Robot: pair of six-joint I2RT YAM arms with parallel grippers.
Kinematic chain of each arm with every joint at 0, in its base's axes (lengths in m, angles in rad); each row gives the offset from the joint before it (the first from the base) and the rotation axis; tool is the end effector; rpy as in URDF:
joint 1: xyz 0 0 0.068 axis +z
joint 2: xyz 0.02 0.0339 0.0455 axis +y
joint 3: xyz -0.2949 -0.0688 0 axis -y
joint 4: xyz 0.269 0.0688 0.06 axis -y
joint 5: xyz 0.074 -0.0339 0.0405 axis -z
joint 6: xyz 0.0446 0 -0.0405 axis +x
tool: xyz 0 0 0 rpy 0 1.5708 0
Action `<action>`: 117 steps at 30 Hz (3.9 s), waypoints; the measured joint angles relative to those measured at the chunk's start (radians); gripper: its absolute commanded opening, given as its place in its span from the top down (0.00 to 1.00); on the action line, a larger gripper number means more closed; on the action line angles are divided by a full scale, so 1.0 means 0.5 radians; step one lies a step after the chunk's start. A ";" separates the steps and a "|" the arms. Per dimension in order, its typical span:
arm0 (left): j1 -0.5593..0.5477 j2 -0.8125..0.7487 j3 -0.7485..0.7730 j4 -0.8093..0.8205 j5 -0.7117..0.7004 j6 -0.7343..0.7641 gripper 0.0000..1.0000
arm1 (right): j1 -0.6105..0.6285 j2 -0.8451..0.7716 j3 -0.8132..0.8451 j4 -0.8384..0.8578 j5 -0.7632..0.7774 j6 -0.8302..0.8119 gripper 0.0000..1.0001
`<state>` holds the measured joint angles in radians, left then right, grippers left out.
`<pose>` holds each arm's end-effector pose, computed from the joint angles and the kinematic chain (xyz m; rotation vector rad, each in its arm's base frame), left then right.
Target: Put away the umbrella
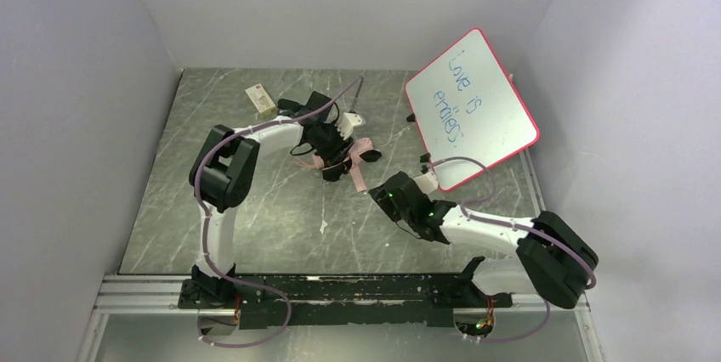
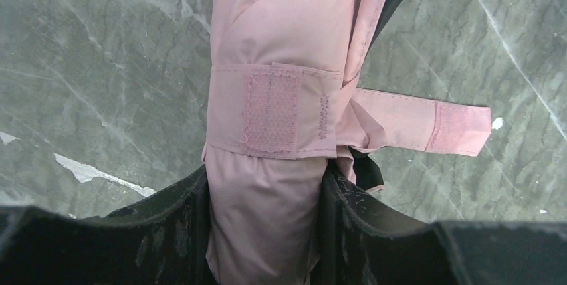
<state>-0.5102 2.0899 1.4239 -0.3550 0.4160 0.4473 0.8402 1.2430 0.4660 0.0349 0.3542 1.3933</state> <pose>0.4056 -0.2476 0.1526 1.3104 2.1950 -0.5609 0.1745 0.1716 0.1686 0.8265 2.2288 0.7506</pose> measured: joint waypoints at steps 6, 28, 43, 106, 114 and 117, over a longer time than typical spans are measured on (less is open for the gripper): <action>-0.032 -0.034 -0.057 0.067 -0.103 -0.004 0.95 | 0.078 0.265 0.106 0.034 0.085 0.374 0.53; -0.060 -0.058 -0.093 0.124 -0.211 -0.006 0.95 | 0.077 0.670 0.164 0.364 0.222 0.773 0.55; -0.061 -0.058 -0.092 0.121 -0.214 -0.005 0.95 | -0.012 0.819 0.201 0.589 0.208 0.770 0.57; -0.071 -0.053 -0.072 0.103 -0.257 -0.002 0.95 | -0.300 1.582 0.152 2.599 -0.310 -0.269 0.53; -0.071 -0.051 -0.069 0.106 -0.272 0.002 0.95 | -0.325 1.570 0.162 2.597 -0.369 -0.359 0.56; -0.071 -0.051 -0.069 0.106 -0.272 0.002 0.95 | -0.328 1.564 0.172 2.559 -0.373 -0.369 0.58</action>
<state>-0.5457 2.0644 1.3895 -0.3019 0.2798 0.4480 0.6762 2.0251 0.5522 1.3144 0.1677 1.2091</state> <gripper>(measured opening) 0.504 0.438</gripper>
